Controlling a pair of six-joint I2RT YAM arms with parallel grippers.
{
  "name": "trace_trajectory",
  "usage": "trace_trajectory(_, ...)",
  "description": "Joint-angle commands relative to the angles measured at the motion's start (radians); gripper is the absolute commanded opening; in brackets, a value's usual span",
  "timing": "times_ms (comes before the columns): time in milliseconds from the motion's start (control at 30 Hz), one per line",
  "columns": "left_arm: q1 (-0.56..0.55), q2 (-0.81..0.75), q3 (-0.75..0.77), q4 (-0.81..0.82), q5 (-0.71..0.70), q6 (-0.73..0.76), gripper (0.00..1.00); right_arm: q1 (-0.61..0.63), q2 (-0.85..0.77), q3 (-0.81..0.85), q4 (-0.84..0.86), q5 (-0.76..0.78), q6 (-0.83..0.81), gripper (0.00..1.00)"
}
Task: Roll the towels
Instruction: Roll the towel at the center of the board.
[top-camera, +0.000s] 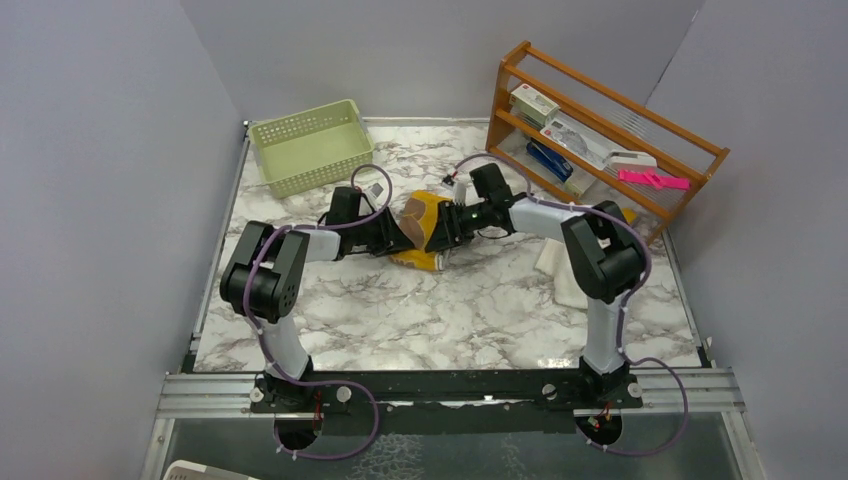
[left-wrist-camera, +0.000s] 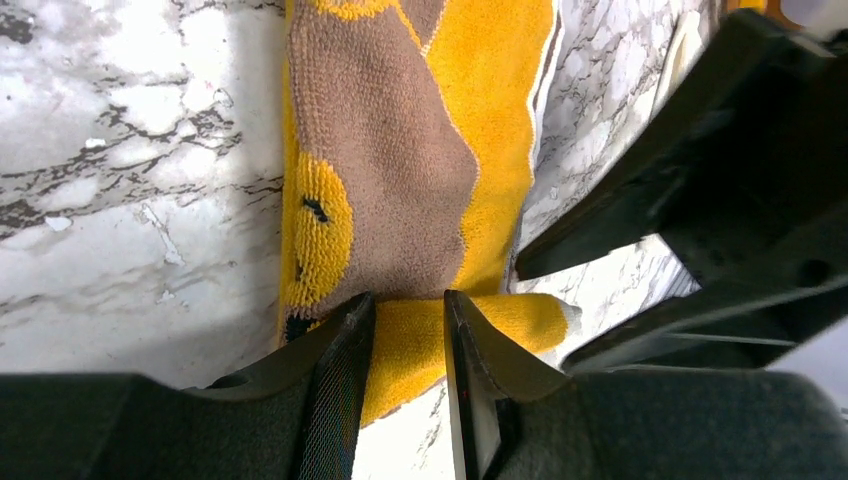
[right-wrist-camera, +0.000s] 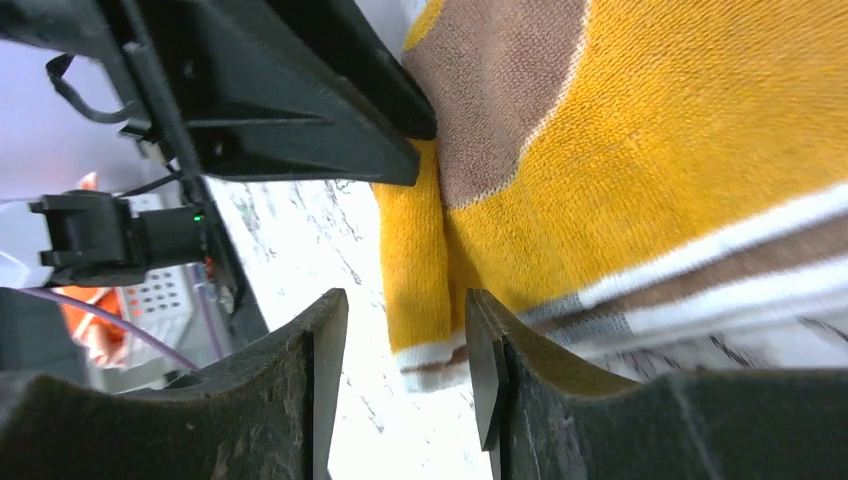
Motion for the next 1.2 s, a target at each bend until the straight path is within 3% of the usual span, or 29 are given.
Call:
trace_trajectory(0, -0.005, 0.069, -0.005, -0.07, -0.091, 0.054, 0.36, 0.002, -0.148, -0.078, 0.094, 0.171, -0.112, 0.48)
trace_trajectory(133, -0.004, 0.077, 0.015, -0.099, -0.099, 0.067, 0.36, 0.049, -0.294, -0.199, 0.2, 0.39, -0.245, 0.52)
trace_trajectory(233, -0.005, 0.078, 0.022, -0.112, -0.108, 0.073, 0.36, 0.15, -0.396, -0.301, 0.302, 0.627, -0.422, 0.54)
trace_trajectory(300, -0.005, 0.082, 0.022, -0.114, -0.107, 0.074, 0.36, 0.221, -0.439, -0.383, 0.391, 0.707, -0.533, 0.59)
trace_trajectory(467, -0.005, 0.093, 0.027, -0.115, -0.099, 0.075, 0.36, 0.312, -0.436, -0.425, 0.48, 0.699, -0.669, 0.61)
trace_trajectory(733, -0.005, 0.09, 0.031, -0.129, -0.105, 0.082, 0.36, 0.368, -0.336, -0.37, 0.41, 0.737, -0.84, 0.54)
trace_trajectory(1167, -0.007, 0.112, 0.046, -0.13, -0.088, 0.087, 0.36, 0.384, -0.211, -0.345, 0.336, 0.745, -0.802, 0.49)
